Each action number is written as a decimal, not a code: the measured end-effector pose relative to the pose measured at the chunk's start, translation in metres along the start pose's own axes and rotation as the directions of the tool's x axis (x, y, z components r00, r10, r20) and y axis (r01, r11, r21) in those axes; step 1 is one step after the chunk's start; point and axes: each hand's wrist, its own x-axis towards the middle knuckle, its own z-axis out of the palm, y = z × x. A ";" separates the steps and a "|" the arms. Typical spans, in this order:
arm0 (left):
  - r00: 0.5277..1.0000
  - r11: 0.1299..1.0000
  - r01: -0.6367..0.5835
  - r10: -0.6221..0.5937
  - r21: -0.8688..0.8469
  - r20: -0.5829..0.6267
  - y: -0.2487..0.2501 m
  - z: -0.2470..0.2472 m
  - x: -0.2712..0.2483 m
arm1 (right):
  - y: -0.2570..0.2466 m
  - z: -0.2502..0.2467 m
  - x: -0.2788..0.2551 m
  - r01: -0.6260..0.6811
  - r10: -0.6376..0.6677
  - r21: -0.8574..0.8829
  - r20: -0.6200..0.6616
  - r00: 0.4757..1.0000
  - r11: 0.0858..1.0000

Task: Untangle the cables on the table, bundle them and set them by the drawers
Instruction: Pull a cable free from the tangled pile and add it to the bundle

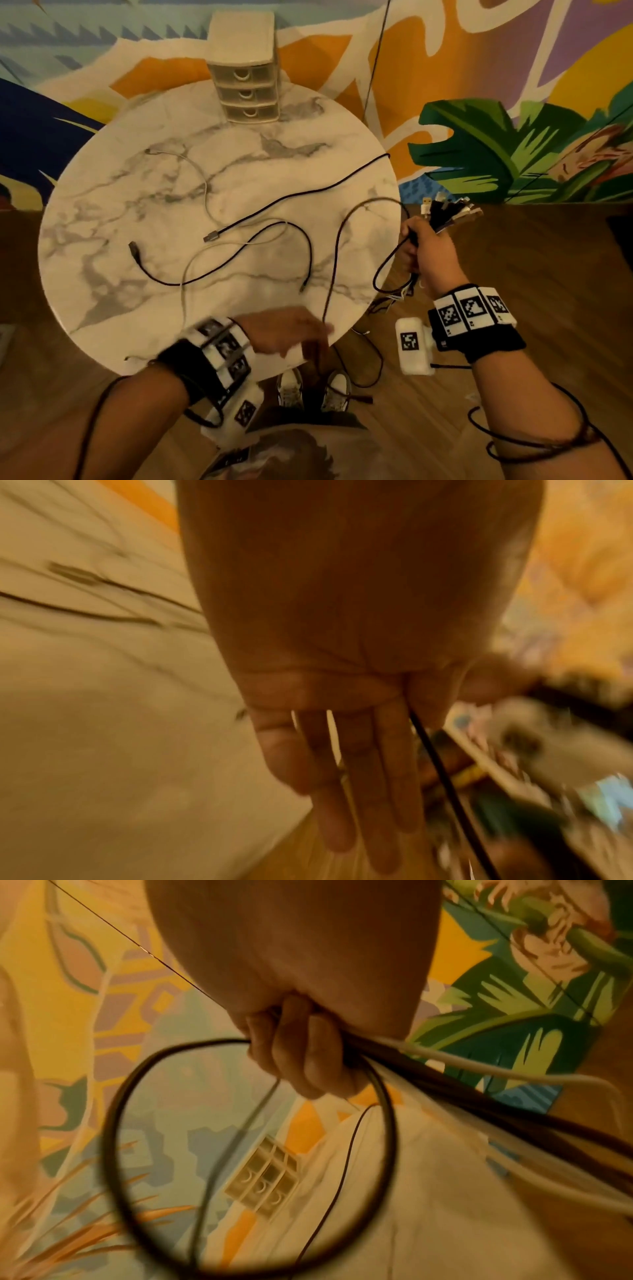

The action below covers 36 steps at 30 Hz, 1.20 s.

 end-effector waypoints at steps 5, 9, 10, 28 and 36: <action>0.981 0.818 0.112 -0.181 0.564 0.068 -0.004 0.044 0.041 | 0.000 -0.045 -0.022 -0.048 0.079 -0.300 0.094 0.992 0.953; 0.906 0.917 -0.081 0.230 0.390 -0.354 0.063 0.021 0.079 | 0.007 -0.068 -0.043 -0.056 0.108 -0.365 0.124 0.986 0.929; 0.887 0.916 -0.155 0.295 0.371 -0.355 0.083 0.018 0.086 | 0.007 -0.070 -0.048 -0.062 0.114 -0.355 0.128 0.985 0.933; 0.978 0.659 0.210 -0.132 0.722 -0.164 0.059 0.017 0.173 | -0.015 -0.136 -0.064 0.002 -0.027 -0.052 -0.472 0.881 0.999; 0.860 0.871 -0.490 0.490 0.040 -0.141 0.166 0.034 0.144 | -0.030 -0.113 -0.068 0.221 -0.183 0.062 -0.366 0.912 0.973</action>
